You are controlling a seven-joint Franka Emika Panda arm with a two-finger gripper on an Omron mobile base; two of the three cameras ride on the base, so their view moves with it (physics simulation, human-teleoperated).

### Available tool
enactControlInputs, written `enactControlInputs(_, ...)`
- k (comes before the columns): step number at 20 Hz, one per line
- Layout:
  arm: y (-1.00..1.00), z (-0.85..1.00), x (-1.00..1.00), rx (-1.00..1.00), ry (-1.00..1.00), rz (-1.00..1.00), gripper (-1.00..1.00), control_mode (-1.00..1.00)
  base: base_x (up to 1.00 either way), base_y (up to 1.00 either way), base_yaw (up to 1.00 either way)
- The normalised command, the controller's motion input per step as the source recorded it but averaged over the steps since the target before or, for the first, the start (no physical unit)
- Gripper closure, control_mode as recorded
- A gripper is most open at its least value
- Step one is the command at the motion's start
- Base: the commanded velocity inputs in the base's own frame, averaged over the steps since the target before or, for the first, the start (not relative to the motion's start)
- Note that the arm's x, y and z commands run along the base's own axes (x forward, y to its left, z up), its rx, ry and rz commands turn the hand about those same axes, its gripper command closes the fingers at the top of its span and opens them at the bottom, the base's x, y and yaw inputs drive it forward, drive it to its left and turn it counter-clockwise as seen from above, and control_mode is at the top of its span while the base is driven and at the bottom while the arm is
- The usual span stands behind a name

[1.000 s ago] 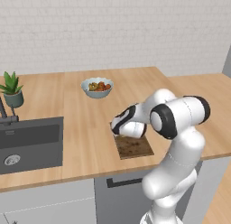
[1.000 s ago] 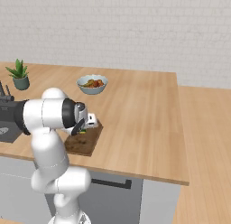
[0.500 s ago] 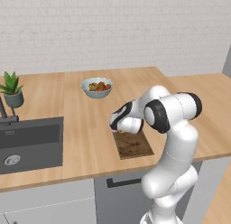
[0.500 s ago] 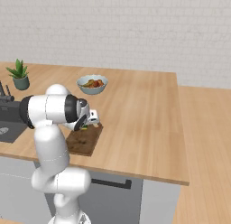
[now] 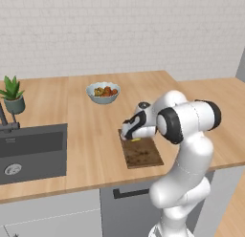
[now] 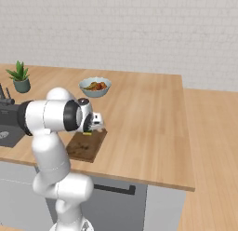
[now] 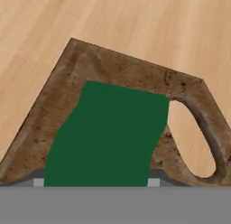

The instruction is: Pick up the sponge from the counter and clean the cutting board by briefly scrubbing or pressing down on the cutting board. Once finished, release the sponge.

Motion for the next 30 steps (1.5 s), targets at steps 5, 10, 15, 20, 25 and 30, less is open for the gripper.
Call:
enactControlInputs(5, -0.43, 0.00, -0.56, 0.00, 0.16, -0.13, 1.00, -1.00, 0.00, 0.00, 0.00)
enactControlInputs(10, -0.15, -0.14, -0.69, 0.00, 0.04, -0.10, 1.00, -1.00, 0.00, 0.00, 0.00)
enactControlInputs(15, -0.13, -0.11, -0.82, 0.00, 0.00, -0.08, 1.00, -1.00, 0.00, 0.00, 0.00)
enactControlInputs(20, -0.05, 0.00, -0.60, 0.00, 0.01, -0.07, 1.00, -1.00, 0.00, 0.00, 0.00)
enactControlInputs(25, 0.27, 0.00, -0.11, 0.00, 0.07, -0.01, 1.00, -1.00, 0.00, 0.00, 0.00)
enactControlInputs(30, 0.57, 0.00, 0.00, 0.00, 0.06, 0.00, 1.00, -1.00, 0.00, 0.00, 0.00)
